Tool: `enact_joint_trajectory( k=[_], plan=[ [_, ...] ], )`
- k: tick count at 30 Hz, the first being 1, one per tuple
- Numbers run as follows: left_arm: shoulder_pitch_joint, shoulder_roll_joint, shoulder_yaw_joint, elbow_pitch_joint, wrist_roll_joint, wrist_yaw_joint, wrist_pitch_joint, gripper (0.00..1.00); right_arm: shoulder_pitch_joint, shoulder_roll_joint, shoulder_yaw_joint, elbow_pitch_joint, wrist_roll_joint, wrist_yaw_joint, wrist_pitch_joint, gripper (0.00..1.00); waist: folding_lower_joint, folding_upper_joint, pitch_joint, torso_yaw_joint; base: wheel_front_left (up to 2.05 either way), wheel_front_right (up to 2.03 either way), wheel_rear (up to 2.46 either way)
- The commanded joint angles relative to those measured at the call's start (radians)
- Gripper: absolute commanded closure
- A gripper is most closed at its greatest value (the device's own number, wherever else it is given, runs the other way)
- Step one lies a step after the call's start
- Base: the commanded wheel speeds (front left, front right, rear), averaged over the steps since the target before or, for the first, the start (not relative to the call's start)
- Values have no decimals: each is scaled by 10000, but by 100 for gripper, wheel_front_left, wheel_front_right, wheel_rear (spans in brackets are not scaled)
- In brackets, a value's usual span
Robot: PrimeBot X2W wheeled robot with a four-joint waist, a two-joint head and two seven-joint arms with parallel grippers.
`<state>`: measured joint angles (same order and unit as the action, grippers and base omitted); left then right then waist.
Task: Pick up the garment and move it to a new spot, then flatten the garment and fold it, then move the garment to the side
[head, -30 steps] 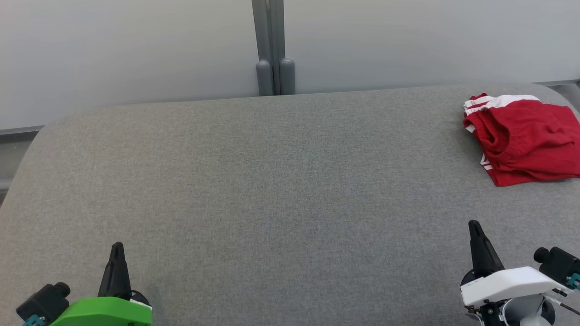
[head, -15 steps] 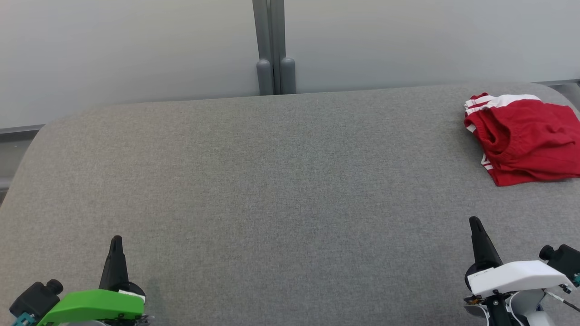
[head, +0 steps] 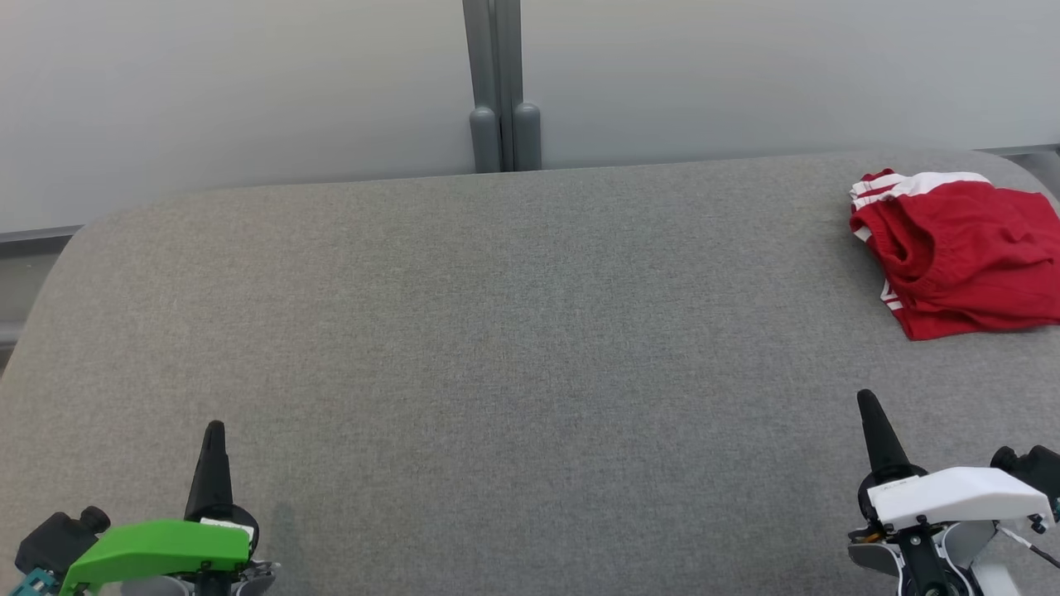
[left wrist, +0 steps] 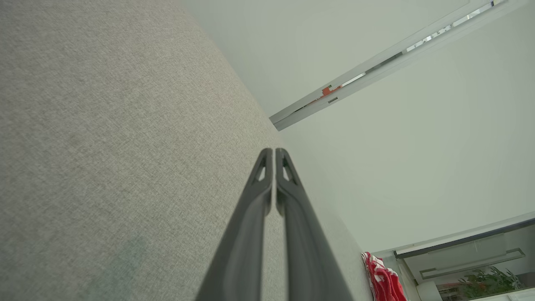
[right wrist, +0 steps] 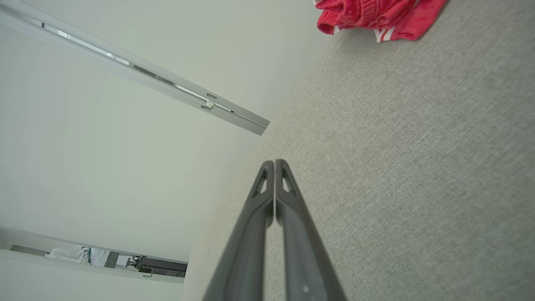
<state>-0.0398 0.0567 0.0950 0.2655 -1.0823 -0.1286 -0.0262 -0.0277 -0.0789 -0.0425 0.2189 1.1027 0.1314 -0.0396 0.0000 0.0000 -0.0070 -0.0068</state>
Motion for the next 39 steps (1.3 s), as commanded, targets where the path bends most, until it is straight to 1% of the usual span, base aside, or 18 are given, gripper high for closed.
enact_joint_trajectory(
  k=[1,19,39],
  plan=[
    [-268,38,49,-113,-316,-19,68,100,-256,-25,-53,-59,271,-6,65,100,0,0,2,2,0,0,0],
    [-449,3,109,-156,-2039,-24,536,100,-464,46,-238,51,1968,-6,546,100,0,0,30,20,0,0,0],
    [-592,-29,161,-190,-3602,-31,972,100,-653,121,-413,153,3546,-6,988,100,0,0,61,41,0,0,0]
  ],
)
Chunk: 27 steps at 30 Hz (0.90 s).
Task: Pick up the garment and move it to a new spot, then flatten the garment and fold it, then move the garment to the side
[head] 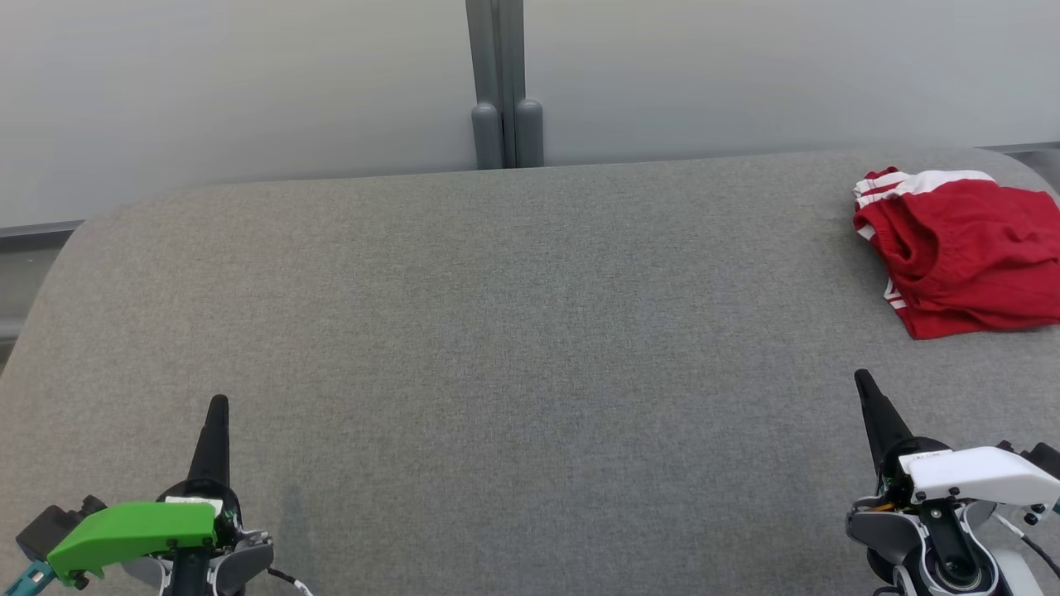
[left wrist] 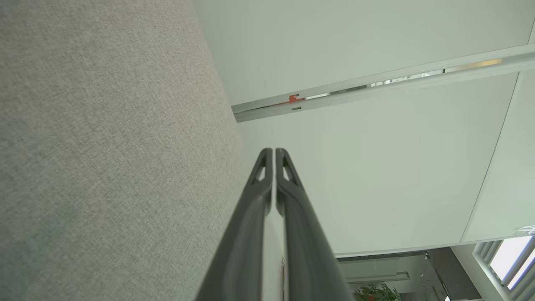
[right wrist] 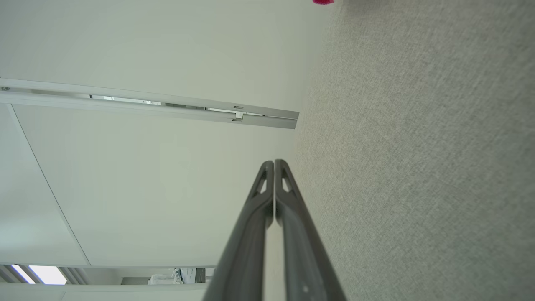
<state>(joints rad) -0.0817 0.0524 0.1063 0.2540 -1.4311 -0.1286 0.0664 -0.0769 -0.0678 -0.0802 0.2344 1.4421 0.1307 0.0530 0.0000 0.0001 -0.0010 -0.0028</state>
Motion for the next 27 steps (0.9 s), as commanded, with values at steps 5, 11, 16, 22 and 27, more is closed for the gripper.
enact_joint_trajectory(
  k=[5,11,16,22,27],
  plan=[
    [-226,5,60,-83,-502,-32,147,100,-198,28,-78,21,513,2,161,100,0,-1,8,6,0,0,0],
    [-250,-5,73,-88,-934,-34,262,100,-254,48,-129,51,922,1,283,100,0,-1,18,12,0,0,0],
    [-290,-13,83,-92,-1259,-36,358,100,-295,58,-171,72,1275,2,374,100,0,-1,26,17,0,0,0],
    [-331,-21,93,-100,-1644,-37,462,100,-338,79,-212,97,1625,2,489,100,0,-1,34,23,0,0,0],
    [-327,-26,100,-99,-1823,-39,521,100,-341,88,-239,113,1831,2,551,100,0,-1,41,28,0,0,0]
  ],
)
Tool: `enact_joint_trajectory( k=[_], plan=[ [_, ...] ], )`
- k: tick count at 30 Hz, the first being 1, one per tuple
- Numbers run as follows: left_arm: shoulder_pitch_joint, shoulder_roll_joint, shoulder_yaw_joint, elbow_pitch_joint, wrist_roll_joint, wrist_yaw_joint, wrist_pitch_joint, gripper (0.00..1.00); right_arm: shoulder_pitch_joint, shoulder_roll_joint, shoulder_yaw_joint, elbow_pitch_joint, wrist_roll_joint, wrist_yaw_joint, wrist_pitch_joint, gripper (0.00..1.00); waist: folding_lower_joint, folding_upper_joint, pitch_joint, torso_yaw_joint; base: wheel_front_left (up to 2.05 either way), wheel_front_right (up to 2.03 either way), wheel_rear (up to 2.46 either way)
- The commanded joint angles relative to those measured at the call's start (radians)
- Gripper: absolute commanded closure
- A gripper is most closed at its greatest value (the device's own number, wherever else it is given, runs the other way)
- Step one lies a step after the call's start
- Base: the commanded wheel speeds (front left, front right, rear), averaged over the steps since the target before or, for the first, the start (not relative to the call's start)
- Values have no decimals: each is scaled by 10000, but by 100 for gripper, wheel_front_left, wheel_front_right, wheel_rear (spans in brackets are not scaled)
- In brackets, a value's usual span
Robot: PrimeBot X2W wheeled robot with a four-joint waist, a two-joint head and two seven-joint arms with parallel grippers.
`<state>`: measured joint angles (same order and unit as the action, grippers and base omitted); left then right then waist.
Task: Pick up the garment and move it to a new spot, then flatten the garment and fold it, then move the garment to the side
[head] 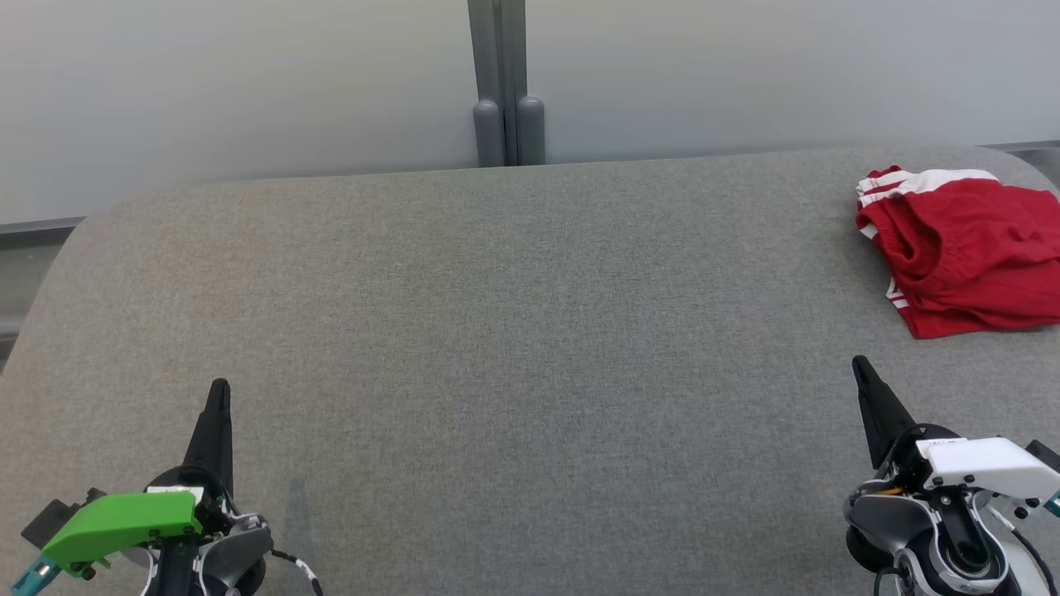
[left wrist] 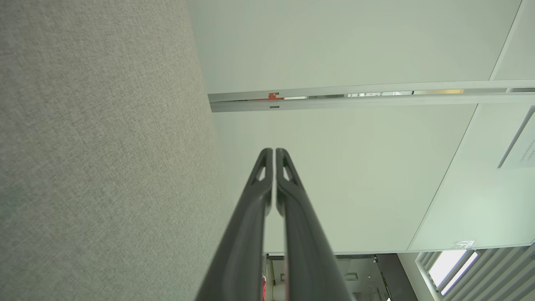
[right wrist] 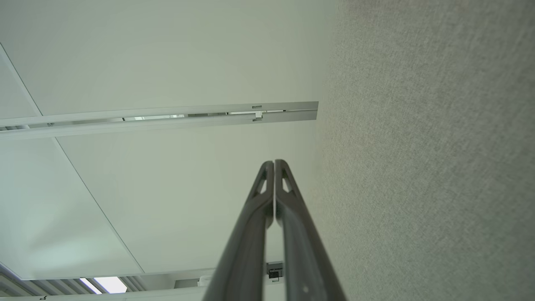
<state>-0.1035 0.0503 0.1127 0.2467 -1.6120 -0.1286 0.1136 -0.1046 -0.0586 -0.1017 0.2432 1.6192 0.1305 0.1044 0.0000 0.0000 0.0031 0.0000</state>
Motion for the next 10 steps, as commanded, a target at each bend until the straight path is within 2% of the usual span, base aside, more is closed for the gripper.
enact_joint_trajectory(
  k=[1,10],
  plan=[
    [-110,-3,35,-26,-10,-39,49,100,-62,-2,-25,25,57,4,37,100,0,0,0,0,0,0,0],
    [-109,-3,34,-27,-10,-39,49,100,-65,11,-38,24,36,4,51,100,0,0,0,0,0,0,0]
  ],
)
